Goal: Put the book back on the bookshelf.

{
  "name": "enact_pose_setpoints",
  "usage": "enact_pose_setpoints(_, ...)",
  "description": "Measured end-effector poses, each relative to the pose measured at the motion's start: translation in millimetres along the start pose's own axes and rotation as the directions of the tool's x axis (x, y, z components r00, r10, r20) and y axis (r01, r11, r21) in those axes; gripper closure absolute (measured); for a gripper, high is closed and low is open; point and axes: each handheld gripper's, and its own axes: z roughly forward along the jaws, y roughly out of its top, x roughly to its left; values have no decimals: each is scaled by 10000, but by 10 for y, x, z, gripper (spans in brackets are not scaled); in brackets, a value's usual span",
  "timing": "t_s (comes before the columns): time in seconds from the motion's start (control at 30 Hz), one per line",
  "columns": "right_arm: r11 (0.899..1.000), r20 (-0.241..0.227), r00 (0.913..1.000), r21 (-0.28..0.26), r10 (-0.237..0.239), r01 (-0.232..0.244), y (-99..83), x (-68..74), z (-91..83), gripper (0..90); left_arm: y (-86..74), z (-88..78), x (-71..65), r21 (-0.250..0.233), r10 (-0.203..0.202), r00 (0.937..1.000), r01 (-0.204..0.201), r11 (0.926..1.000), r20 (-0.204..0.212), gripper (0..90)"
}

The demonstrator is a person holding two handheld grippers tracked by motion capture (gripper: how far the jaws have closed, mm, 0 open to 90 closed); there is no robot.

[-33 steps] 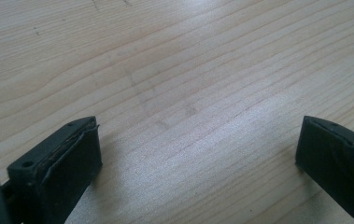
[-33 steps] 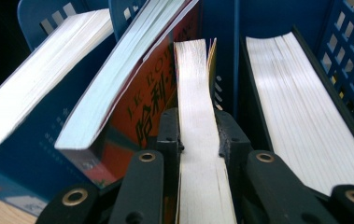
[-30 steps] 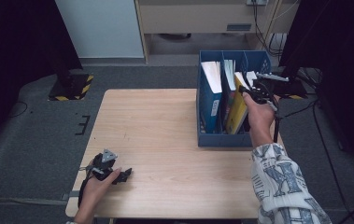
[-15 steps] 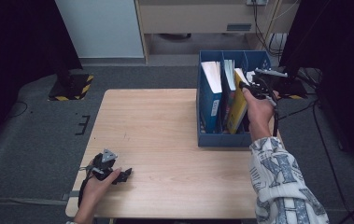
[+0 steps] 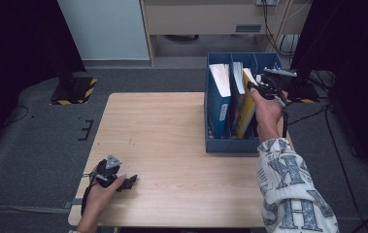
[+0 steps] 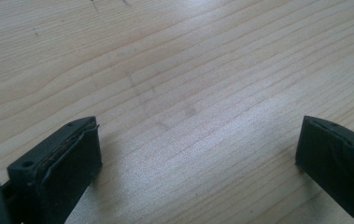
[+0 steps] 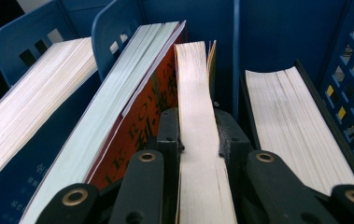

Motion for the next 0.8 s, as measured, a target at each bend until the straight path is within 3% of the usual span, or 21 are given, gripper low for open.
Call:
enact_pose_setpoints(0.2,9997,-76,9997,-46,236,-236,-3,-37,34,748,2,1,0,0,-6,10000,6,10000,3,0)
enact_pose_setpoints(0.8,9999,-79,9999,-72,116,-116,15,15,78,747,3,3,2,-3,7,10000,-7,10000,9,0)
